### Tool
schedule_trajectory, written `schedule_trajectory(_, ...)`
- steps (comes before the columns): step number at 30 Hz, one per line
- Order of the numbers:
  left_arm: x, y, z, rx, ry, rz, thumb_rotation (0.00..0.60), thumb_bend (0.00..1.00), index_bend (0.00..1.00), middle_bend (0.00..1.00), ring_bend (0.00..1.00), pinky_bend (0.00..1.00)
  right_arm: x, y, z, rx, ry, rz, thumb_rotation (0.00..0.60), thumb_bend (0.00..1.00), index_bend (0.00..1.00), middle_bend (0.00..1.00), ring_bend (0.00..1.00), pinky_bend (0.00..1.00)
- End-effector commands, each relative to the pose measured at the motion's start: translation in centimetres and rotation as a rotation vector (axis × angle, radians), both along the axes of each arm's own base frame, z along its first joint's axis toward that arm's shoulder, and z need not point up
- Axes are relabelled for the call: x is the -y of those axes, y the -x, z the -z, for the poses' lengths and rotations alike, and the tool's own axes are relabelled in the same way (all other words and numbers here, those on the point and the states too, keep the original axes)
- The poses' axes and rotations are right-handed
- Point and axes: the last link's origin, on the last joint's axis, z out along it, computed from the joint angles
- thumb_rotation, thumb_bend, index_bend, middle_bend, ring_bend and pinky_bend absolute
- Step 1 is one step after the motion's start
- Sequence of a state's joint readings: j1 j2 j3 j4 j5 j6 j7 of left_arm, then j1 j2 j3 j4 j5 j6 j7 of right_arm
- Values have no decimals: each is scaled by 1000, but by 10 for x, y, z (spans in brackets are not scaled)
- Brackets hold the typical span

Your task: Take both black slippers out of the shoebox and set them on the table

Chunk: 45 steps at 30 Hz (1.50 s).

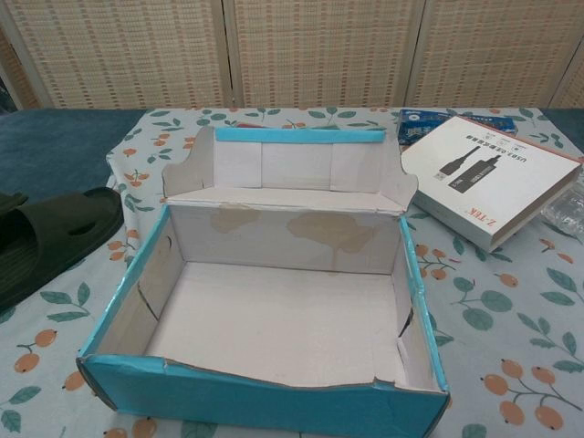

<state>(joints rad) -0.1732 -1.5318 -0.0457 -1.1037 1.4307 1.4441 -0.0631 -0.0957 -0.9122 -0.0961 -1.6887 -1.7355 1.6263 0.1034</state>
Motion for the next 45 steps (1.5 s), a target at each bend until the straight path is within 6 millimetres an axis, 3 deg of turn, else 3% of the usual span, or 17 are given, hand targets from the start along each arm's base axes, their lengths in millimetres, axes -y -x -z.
schedule_trajectory(1,7,-12,2,110,76,12,600,322,0,0,0,151,0,0,1,-1,-5,0,581,195,0,0,0,0)
schedule_trajectory(9,8,-21,9,225,113,-9,600,328,0,0,0,143,0,0,-1,0,1,3,581,194,0,0,0,0)
schedule_trajectory(15,-1,-20,7,340,-37,20,600,323,0,0,0,138,0,1,-1,-1,-5,4,581,194,0,0,0,0)
schedule_trajectory(19,1,-18,1,449,-6,11,600,293,0,0,0,118,0,1,-1,1,-1,6,580,195,0,0,0,0)
schedule_trajectory(28,-3,-11,-8,349,-66,8,600,291,0,0,0,98,-1,0,-3,6,-2,4,580,194,0,0,0,0)
schedule_trajectory(45,20,-41,-14,452,45,76,600,261,0,0,0,72,-3,0,-5,8,-4,7,581,194,0,0,0,0)
